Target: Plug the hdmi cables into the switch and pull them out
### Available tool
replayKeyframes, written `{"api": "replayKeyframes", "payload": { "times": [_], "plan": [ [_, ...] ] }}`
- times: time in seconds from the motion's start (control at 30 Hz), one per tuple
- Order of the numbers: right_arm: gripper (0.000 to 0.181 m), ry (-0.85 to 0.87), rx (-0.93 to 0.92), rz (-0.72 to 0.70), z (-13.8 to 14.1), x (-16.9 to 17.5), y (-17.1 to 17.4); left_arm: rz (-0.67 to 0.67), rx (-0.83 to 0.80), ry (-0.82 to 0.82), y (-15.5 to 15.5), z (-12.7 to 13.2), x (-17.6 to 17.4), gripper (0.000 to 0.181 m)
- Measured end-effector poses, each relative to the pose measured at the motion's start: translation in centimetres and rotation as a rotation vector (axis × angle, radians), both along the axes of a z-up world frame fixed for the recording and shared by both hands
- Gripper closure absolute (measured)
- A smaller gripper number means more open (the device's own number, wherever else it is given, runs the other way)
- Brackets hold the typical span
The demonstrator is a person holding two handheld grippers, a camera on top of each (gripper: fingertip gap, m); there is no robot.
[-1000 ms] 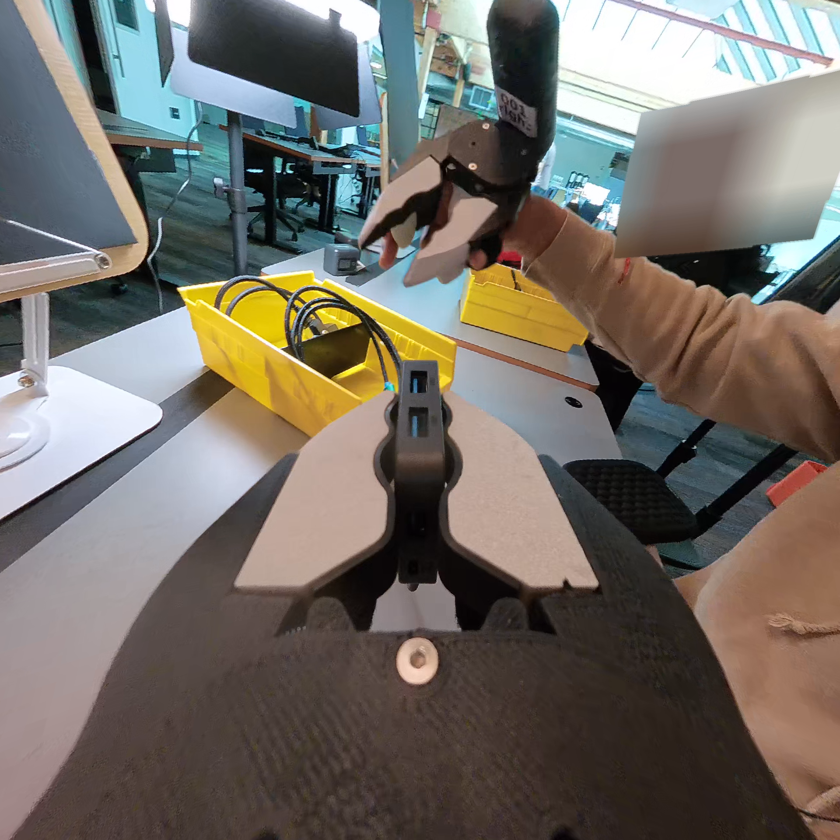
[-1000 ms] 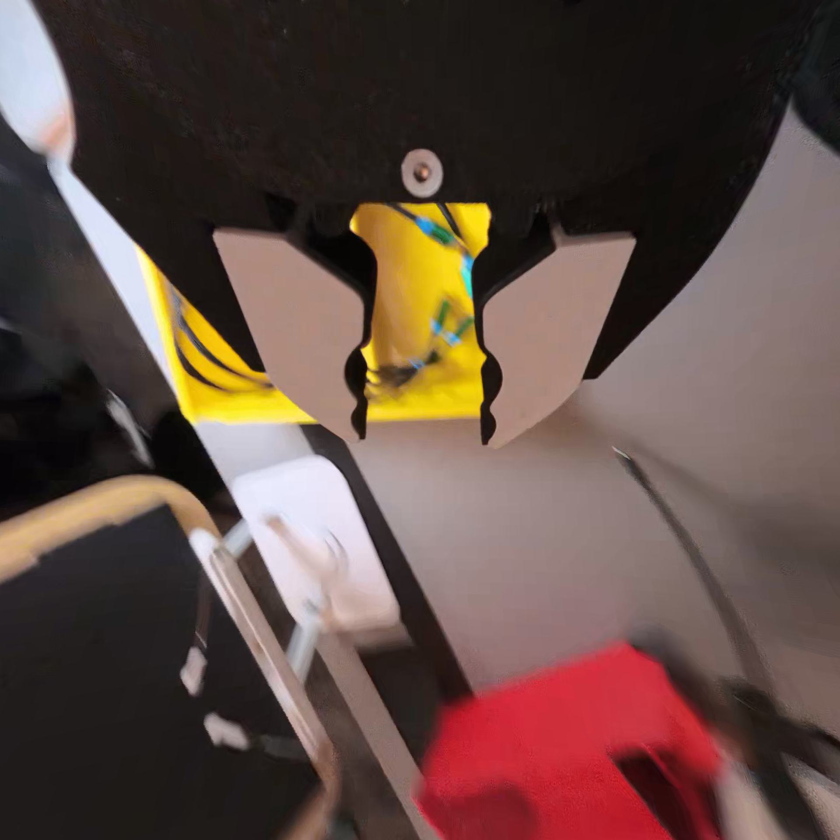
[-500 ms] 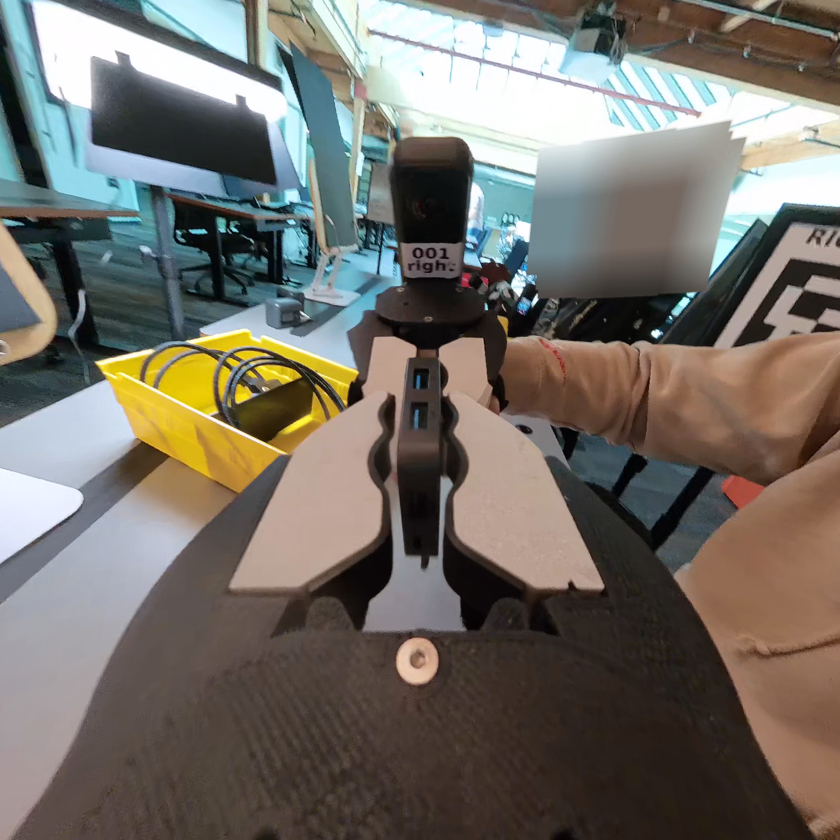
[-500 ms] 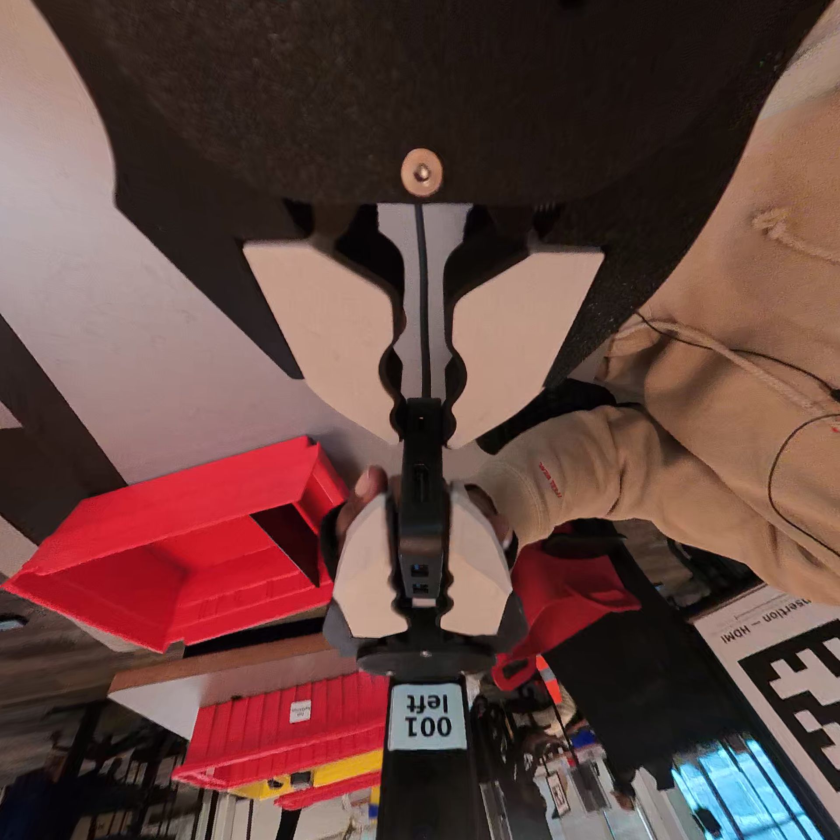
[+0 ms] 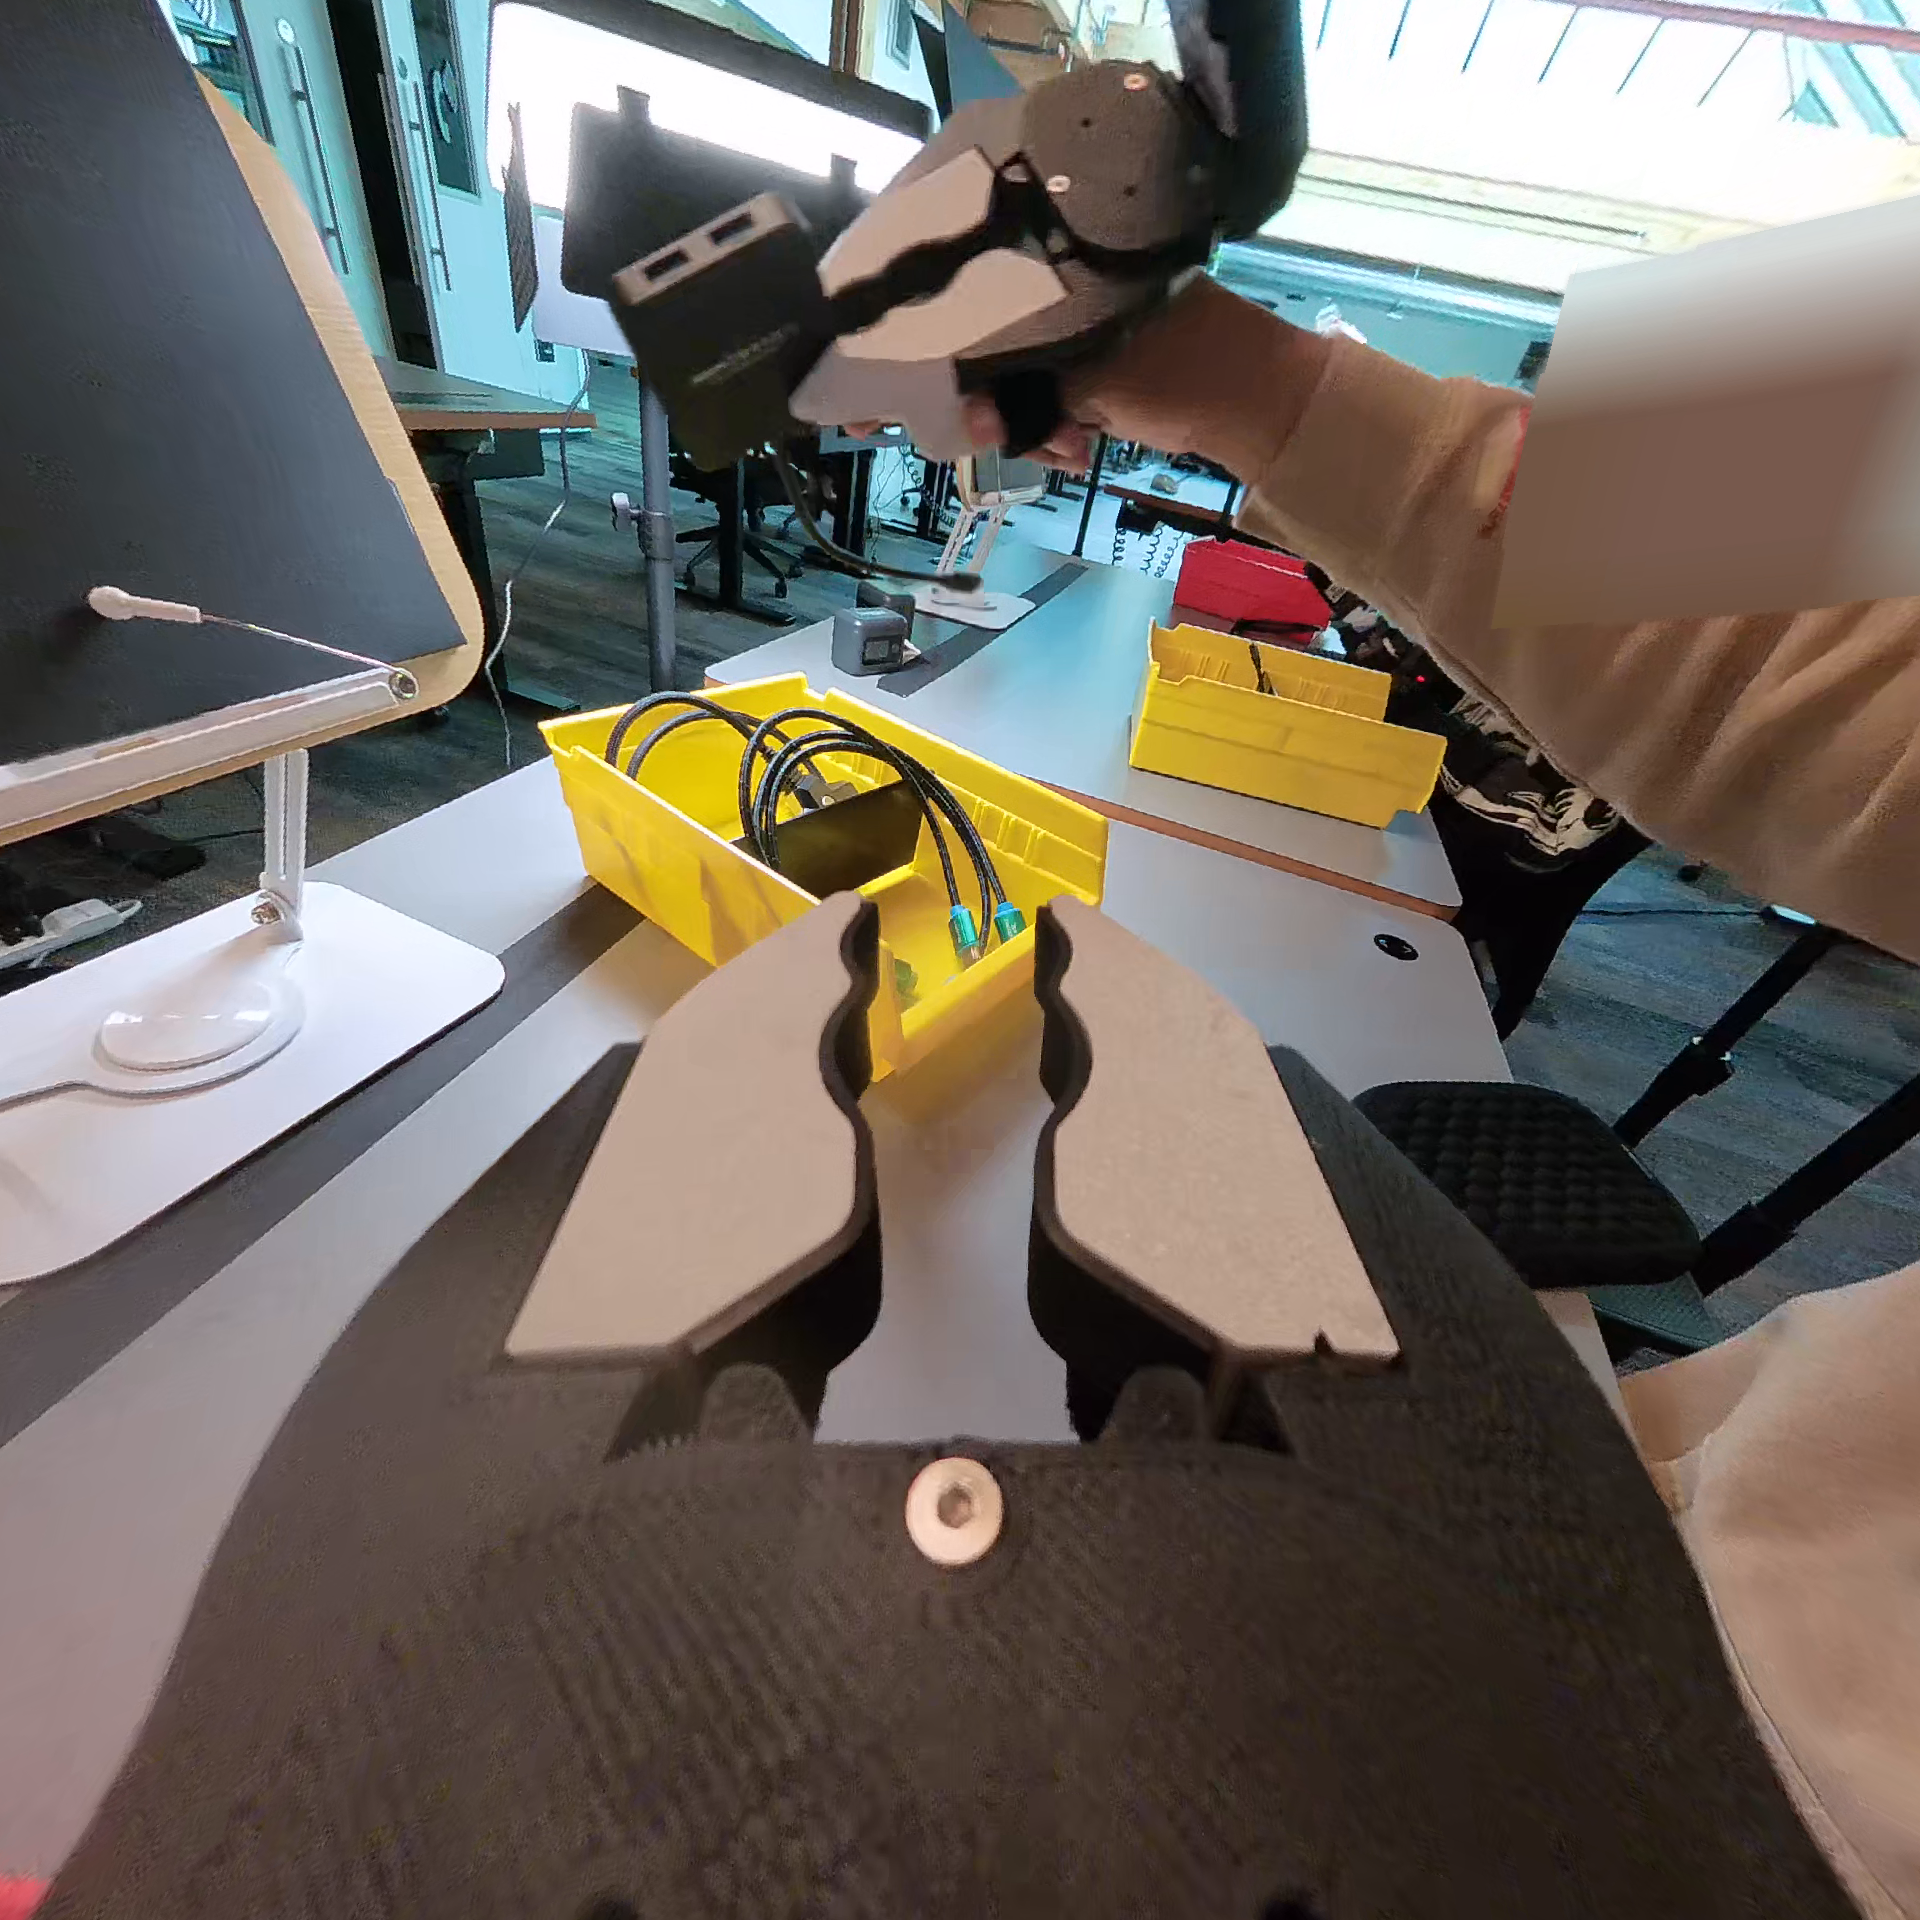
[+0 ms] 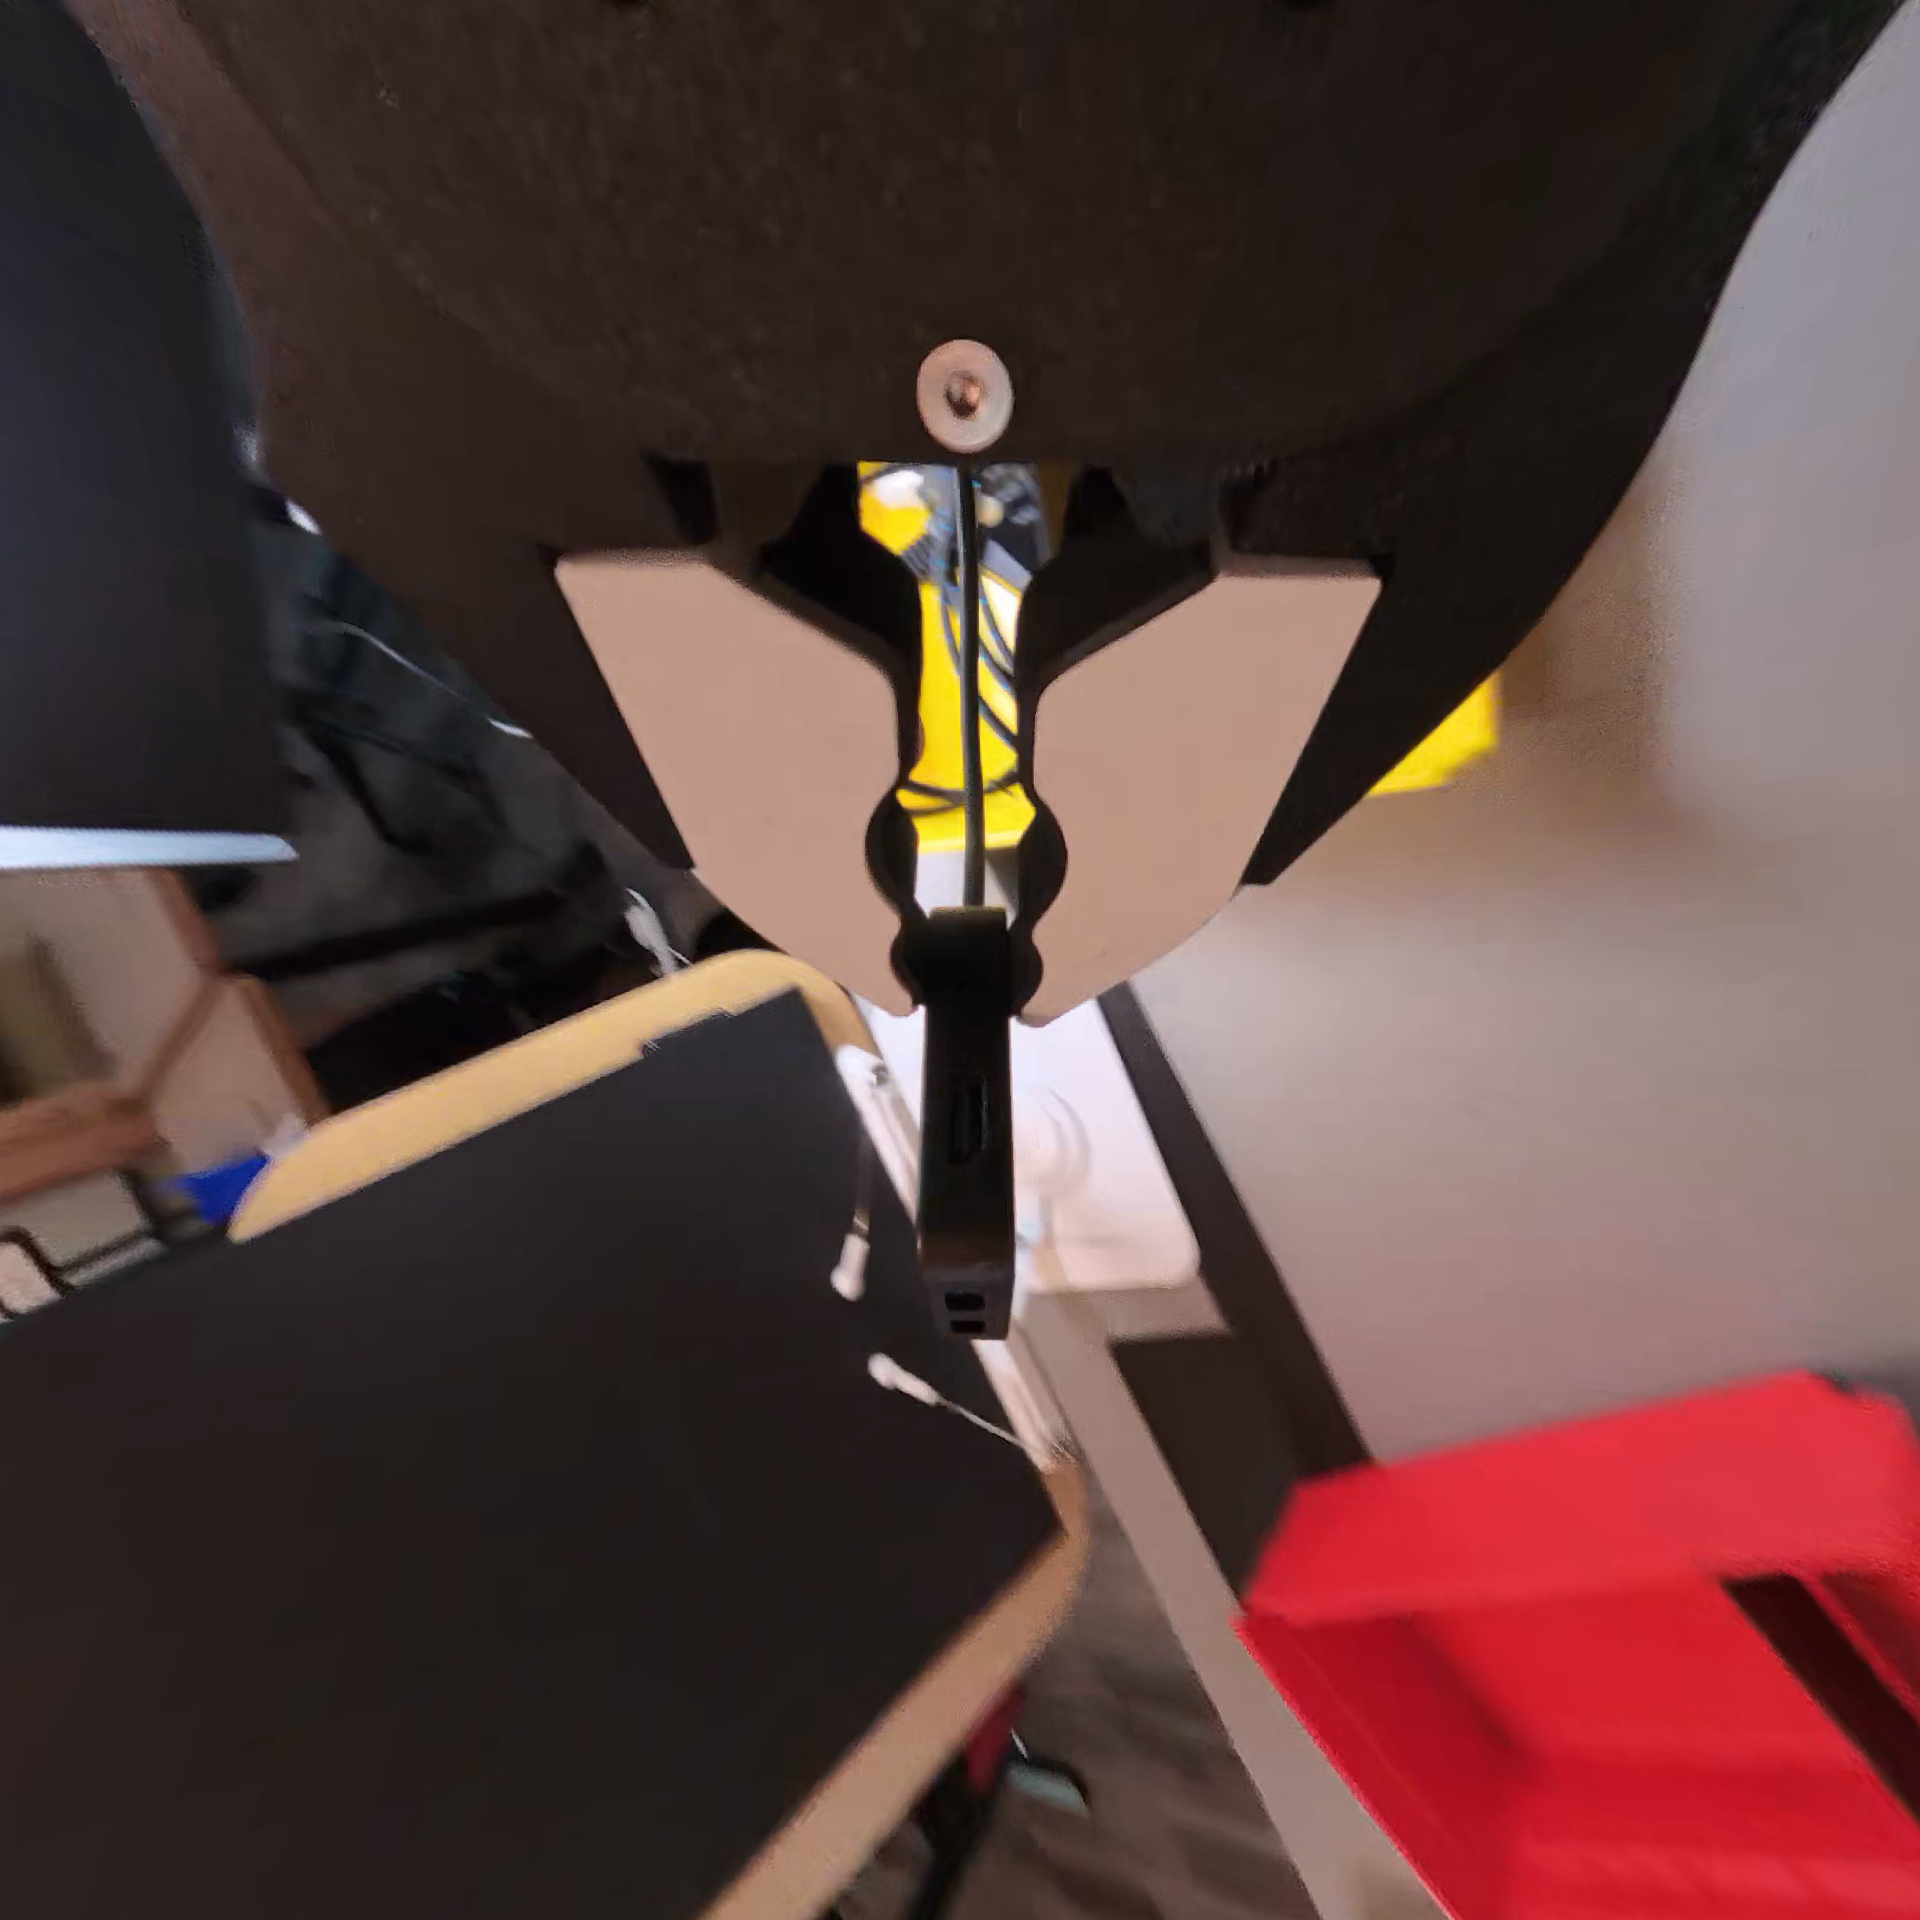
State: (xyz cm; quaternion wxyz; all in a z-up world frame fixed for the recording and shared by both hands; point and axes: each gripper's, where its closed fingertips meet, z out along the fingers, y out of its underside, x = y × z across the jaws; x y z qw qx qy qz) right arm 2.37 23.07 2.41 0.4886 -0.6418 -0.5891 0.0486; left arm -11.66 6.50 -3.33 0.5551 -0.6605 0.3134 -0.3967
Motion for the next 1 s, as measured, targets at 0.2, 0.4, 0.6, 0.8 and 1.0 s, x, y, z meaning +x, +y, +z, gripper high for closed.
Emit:
{"api": "replayKeyframes", "payload": {
  "times": [0.2,0.4,0.6,0.8,1.0],
  "plan": [
    [0.167,-0.18,-0.004,-0.147,-5.7,4.4,7.8,0.014,-0.033,0.057,0.2,-1.0,-0.2,0.153],
    [0.167,-0.345,-0.202,-0.225,-13.8,8.7,10.8,0.085,-0.084,0.153,1.4,-2.7,-1.3,0.152],
    [0.167,-0.451,-0.362,-0.22,-18.6,10.1,10.6,0.108,-0.115,0.192,2.4,-4.1,-1.6,0.151],
    [0.155,-0.413,-0.34,-0.235,-17.0,9.2,11.4,0.147,-0.136,0.232,3.1,-5.1,-1.9,0.147],
    [0.148,-0.291,-0.248,-0.212,-11.2,7.6,10.4,0.178,-0.138,0.266,3.2,-5.3,-2.0,0.144]
  ]
}}
